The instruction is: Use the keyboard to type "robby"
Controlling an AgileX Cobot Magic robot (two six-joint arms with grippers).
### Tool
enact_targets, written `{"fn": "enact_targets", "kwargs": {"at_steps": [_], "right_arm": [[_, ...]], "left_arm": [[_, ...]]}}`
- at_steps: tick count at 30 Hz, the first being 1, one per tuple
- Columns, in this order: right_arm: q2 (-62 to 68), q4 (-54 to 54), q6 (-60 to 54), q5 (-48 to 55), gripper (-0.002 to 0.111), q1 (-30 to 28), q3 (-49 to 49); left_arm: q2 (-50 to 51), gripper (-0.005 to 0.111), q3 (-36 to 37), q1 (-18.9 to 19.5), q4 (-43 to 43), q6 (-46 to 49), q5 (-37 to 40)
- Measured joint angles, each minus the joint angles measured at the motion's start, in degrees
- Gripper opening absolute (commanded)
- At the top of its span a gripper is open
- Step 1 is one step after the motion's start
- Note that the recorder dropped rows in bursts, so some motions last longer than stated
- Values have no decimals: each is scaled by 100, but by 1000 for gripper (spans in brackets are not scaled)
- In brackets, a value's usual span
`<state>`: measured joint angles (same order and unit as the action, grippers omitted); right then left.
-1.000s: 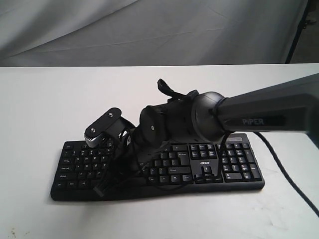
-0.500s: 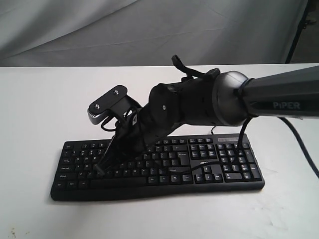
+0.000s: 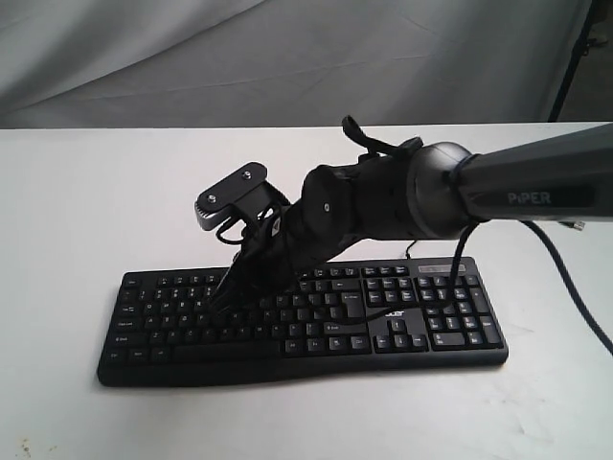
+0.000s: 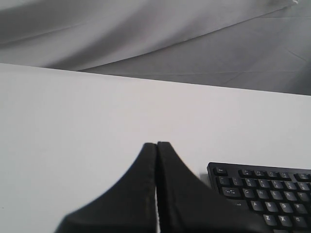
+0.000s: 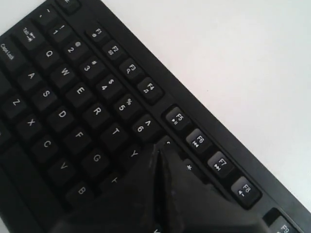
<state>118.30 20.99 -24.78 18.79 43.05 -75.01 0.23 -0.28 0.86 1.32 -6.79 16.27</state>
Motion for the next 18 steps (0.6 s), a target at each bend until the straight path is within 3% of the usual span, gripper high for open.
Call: {"fn": "enact_targets", "kwargs": {"at_steps": [18], "right_arm": [[295, 59, -45, 1, 0, 210, -391]], "left_arm": [[0, 0, 0, 0, 0, 0, 0]]}}
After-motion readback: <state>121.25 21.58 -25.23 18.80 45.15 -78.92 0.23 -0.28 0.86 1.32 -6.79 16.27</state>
